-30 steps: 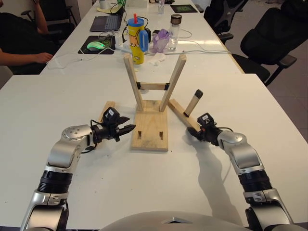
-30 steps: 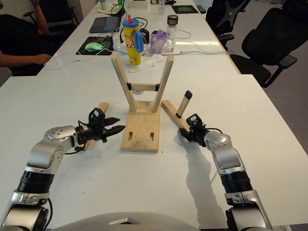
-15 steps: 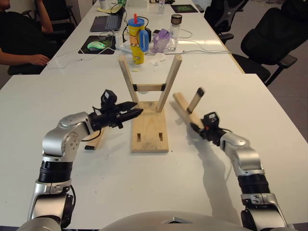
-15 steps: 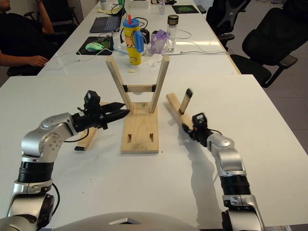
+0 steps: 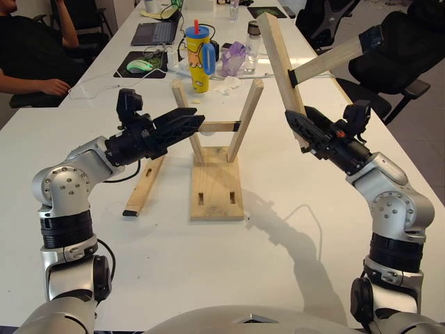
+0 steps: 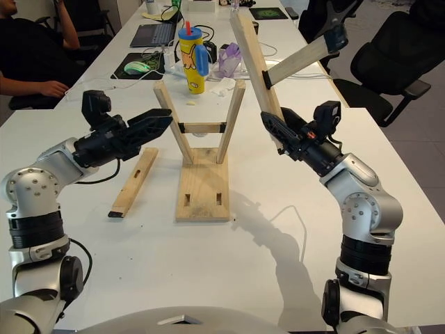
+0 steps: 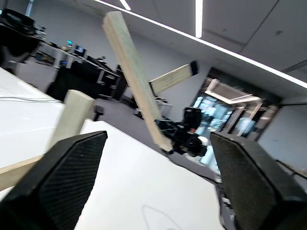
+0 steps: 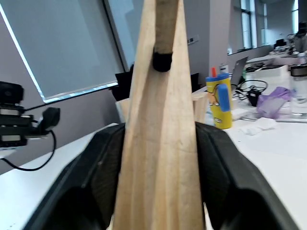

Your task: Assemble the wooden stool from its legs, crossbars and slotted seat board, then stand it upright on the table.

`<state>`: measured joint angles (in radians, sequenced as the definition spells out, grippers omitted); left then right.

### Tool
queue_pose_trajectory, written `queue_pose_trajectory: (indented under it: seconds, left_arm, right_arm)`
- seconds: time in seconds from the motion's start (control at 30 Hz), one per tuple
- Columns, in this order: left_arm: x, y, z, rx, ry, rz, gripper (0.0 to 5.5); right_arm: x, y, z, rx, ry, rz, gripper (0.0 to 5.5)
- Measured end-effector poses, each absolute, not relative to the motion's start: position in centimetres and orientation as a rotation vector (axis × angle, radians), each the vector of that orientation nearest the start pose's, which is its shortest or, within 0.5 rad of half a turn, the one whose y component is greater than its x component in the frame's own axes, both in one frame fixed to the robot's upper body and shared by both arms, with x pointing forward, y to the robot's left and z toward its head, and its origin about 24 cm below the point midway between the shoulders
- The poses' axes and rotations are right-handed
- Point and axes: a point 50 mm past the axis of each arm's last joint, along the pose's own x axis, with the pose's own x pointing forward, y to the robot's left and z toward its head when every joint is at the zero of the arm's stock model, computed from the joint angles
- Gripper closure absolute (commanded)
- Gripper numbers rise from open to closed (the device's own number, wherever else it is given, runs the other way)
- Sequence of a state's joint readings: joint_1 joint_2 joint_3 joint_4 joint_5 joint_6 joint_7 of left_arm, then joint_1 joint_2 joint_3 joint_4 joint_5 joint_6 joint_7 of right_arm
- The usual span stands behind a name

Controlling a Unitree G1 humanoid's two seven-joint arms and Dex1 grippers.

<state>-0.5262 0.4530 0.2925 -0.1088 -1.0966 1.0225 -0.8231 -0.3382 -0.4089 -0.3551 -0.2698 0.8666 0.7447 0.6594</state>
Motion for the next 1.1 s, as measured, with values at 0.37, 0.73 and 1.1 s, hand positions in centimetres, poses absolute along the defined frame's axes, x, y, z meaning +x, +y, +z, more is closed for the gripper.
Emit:
queue_pose_trajectory:
  seconds: [0.37, 0.73, 1.1]
  left_arm:
    - [28.5, 16.0, 21.0, -0.608, 0.070, -1.333, 1.58]
    - [28.0, 15.7, 21.8, -0.630, 0.079, -1.426, 2.62]
    - [27.5, 16.2, 21.8, -0.604, 0.142, -1.466, 3.47]
  right_arm:
    - [24.3, -16.2, 18.1, 0.481, 0.110, 1.306, 3.44]
    - [23.4, -15.9, 17.2, 0.503, 0.201, 1.404, 3.44]
    - [22.8, -15.8, 16.5, 0.492, 0.234, 1.449, 3.44]
